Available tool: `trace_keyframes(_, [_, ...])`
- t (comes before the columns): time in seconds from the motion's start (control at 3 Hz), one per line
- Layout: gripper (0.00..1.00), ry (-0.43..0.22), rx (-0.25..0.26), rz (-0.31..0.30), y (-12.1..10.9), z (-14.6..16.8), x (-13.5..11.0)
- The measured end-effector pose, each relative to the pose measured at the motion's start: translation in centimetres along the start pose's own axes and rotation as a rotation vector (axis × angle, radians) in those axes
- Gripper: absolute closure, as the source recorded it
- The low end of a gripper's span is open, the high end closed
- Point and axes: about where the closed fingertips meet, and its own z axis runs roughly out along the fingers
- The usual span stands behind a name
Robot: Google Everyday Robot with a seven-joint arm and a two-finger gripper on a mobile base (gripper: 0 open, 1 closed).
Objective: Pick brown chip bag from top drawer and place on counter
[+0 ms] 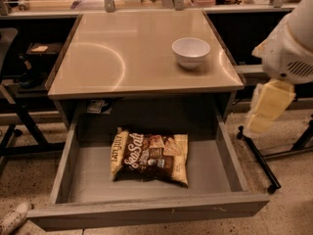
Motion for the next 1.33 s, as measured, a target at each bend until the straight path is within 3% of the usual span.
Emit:
trace_keyframes(0.33, [0.00,-0.013,-0.060,0.056,1.3,6.0,-2.5])
trace_keyframes(0.67, [0.00,-0.029,-0.161,0.088,3.0,10.8,-5.1])
trace_keyframes(1.0, [0.00,-0.028,-0.168,0.094,3.1,11.1,-5.1])
trace_keyframes(1.33, [0.00,-0.064,-0.206,0.063,5.0,12.9,-6.9])
